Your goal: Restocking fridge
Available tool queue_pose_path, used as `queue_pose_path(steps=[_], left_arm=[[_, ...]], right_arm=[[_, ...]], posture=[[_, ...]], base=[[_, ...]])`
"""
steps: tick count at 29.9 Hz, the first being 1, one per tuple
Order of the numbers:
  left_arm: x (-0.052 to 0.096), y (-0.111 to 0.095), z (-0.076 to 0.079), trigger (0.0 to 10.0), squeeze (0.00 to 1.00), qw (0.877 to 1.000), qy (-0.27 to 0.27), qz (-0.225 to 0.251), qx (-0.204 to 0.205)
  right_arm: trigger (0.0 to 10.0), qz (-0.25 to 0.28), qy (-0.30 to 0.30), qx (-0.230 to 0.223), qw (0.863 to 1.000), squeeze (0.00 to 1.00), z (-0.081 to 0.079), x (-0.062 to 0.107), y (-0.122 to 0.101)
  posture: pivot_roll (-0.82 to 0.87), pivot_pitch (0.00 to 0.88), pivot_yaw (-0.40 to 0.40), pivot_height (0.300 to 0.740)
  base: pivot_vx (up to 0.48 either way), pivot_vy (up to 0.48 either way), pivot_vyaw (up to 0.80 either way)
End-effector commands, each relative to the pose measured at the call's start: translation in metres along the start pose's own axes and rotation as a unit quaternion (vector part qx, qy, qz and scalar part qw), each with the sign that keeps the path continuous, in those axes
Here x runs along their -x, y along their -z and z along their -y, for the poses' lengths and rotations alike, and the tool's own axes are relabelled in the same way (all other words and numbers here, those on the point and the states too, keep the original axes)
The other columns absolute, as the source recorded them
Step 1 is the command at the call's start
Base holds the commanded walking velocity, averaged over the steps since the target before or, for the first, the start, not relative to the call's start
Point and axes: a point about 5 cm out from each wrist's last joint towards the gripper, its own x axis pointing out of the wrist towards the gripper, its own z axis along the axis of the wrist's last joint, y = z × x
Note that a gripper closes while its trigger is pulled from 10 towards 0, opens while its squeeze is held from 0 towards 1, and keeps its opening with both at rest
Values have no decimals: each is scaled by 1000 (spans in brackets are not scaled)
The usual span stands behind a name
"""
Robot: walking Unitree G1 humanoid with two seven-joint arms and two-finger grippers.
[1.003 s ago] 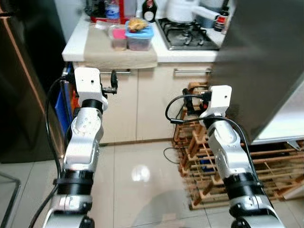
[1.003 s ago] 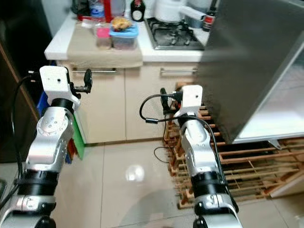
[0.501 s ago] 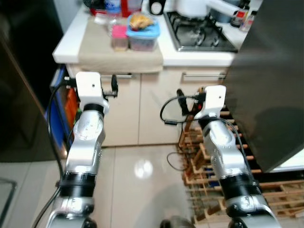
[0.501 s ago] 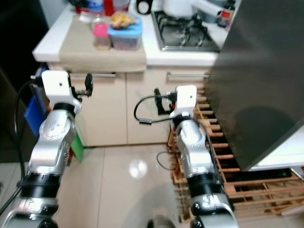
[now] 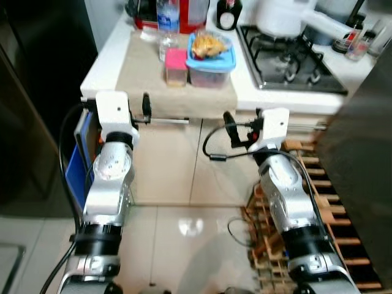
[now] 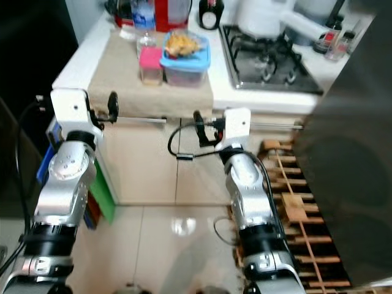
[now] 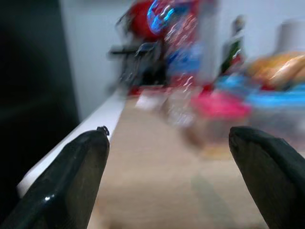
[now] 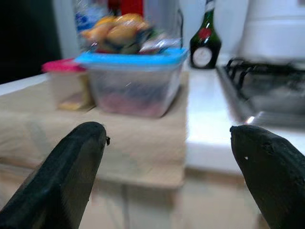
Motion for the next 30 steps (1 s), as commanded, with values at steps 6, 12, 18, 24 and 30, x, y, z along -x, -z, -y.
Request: queue_pose_path(steps=[6,12,18,24,30], left_arm=[[-16,-56,13,10000,0,994,41,105,2],[-28,-75,12,10000,0,990,64,128,8],[-49,-104,-3,10000,0,983,88,159,-9],[-70,-137,-15,10000,0,977,94,190,9],[-95,-151,-8,10000,0,978,135,158,16]], right_arm=[[10000,85,12,22,996,0,7,-7,-42],[10000,86,44,26,995,0,24,6,-44],[10000,33,66,5,997,0,28,32,-19],[10000,71,61,25,995,0,22,36,-35],[10000,86,74,39,993,0,24,48,-44]], posture=[[-45,29,-52,740],[-44,28,-60,740],[-65,31,-46,740],[-82,22,-27,740],[-104,22,-6,740]], base=[[480,0,0],[480,0,0],[480,0,0],[480,0,0],[160,0,0]])
